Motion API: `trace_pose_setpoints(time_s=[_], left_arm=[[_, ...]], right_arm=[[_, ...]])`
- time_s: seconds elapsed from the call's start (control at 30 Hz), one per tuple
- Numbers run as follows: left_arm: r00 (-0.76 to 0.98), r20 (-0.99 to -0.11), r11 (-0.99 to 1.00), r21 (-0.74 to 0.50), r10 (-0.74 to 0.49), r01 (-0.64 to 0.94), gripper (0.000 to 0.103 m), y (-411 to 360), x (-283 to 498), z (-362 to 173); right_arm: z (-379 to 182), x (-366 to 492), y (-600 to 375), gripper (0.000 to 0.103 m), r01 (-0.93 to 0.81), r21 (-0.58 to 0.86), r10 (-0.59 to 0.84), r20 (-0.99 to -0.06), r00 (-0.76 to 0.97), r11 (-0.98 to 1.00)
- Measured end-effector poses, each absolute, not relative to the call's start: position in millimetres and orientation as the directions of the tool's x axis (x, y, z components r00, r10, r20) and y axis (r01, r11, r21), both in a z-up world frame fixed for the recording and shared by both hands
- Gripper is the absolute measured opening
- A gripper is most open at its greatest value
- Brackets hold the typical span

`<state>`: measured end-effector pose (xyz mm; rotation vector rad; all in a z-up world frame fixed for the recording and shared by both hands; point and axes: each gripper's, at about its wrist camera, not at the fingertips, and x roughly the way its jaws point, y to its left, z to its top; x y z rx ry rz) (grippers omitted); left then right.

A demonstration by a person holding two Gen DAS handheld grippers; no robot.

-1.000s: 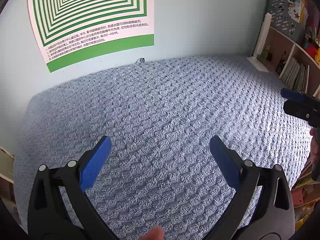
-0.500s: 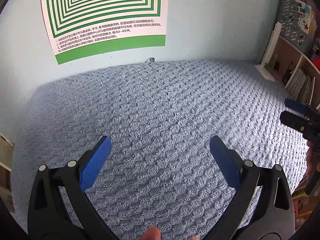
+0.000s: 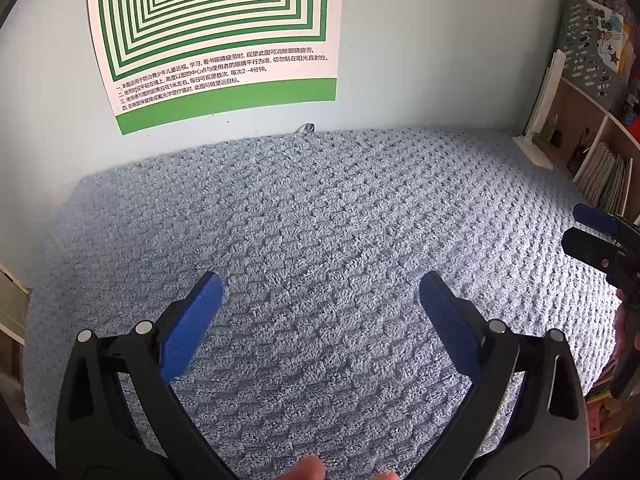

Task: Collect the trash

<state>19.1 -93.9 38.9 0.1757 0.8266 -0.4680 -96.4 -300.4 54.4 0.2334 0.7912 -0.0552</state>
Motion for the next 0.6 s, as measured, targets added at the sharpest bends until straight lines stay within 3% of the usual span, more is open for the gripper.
trace_pose_setpoints(time_s=[0.6], left_arm=[[0.596,-0.737,0.886,-0.01,-0.321,0.464,0.096,-93.1,24.2,36.2]], right_arm=[[52.1,-93.8,-301.5,0.097,0.146,0.188,0.033,-0.715,0.699,0.971]])
